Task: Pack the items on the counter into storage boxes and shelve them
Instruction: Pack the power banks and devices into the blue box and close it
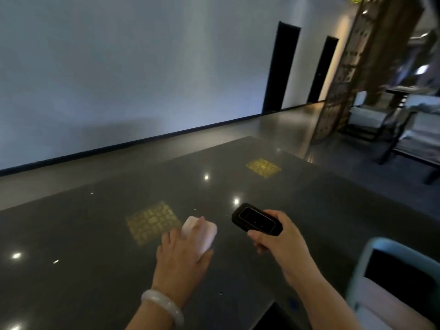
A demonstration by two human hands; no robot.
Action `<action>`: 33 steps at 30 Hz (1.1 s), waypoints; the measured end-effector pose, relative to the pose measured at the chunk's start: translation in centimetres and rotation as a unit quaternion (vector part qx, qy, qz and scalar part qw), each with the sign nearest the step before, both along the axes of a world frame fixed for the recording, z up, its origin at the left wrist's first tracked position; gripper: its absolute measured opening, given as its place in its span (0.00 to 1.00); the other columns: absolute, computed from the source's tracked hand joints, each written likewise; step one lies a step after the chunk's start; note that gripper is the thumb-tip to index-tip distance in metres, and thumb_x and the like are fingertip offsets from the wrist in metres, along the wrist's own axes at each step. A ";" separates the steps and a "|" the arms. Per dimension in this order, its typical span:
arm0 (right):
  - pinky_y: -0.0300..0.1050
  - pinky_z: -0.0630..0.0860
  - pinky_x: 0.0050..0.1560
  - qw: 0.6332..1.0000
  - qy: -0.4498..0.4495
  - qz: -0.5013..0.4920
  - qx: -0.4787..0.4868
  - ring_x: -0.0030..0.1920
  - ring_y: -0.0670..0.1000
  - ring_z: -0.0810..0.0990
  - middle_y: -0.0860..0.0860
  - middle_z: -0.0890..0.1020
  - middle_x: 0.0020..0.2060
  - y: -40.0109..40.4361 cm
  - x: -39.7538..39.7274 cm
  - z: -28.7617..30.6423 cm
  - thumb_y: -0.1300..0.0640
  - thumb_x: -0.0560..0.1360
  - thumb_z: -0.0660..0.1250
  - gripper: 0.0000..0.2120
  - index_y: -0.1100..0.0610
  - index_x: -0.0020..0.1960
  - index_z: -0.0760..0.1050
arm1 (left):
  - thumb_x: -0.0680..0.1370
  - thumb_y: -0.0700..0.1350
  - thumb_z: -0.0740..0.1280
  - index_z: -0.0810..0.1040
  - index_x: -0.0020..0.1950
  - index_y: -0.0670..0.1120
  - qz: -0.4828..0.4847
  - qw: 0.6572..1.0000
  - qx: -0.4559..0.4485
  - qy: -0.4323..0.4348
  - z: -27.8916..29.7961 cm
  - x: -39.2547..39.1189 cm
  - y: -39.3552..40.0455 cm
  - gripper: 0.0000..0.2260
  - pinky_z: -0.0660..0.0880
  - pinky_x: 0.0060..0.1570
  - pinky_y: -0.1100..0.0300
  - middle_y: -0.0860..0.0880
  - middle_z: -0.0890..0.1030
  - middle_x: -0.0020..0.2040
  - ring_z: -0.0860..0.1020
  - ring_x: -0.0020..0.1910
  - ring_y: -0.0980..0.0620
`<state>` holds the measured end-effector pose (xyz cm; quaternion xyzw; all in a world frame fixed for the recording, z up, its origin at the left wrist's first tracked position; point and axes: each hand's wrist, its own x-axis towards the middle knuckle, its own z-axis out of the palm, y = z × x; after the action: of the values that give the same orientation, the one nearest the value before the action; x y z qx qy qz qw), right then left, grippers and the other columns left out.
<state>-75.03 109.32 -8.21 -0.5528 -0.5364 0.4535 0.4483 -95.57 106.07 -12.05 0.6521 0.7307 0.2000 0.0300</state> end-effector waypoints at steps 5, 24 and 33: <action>0.45 0.81 0.36 0.997 0.022 -0.073 0.005 0.36 0.52 0.84 0.46 0.84 0.38 -0.3 10.6 0.2 0.63 0.68 0.76 0.21 0.47 0.54 0.73 | 0.77 0.61 0.61 0.50 0.74 0.65 -0.104 0.993 0.042 -0.039 0.1 9.5 2.5 0.29 0.66 0.61 0.56 0.51 0.66 0.63 0.64 0.60 0.51; 0.43 0.78 0.32 0.937 -0.178 -0.301 -0.005 0.33 0.51 0.80 0.53 0.80 0.42 -6.8 35.4 -0.1 0.71 0.72 0.67 0.28 0.43 0.61 0.70 | 0.74 0.61 0.65 0.55 0.75 0.63 -0.340 0.939 0.027 -0.041 -0.7 29.4 6.8 0.31 0.68 0.60 0.56 0.53 0.67 0.62 0.64 0.59 0.52; 0.47 0.75 0.49 0.879 -0.405 -0.218 -0.126 0.49 0.52 0.77 0.52 0.77 0.50 -6.3 35.5 0.0 0.63 0.73 0.68 0.23 0.45 0.63 0.67 | 0.76 0.63 0.60 0.48 0.73 0.64 -0.415 0.909 -0.027 -0.011 -1.4 30.7 8.4 0.30 0.67 0.60 0.59 0.54 0.64 0.63 0.63 0.58 0.54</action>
<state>-39.50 103.05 -8.23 -0.8431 -0.4754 0.1447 0.2055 -64.86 114.46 -13.45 0.8932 0.3988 0.1574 0.1359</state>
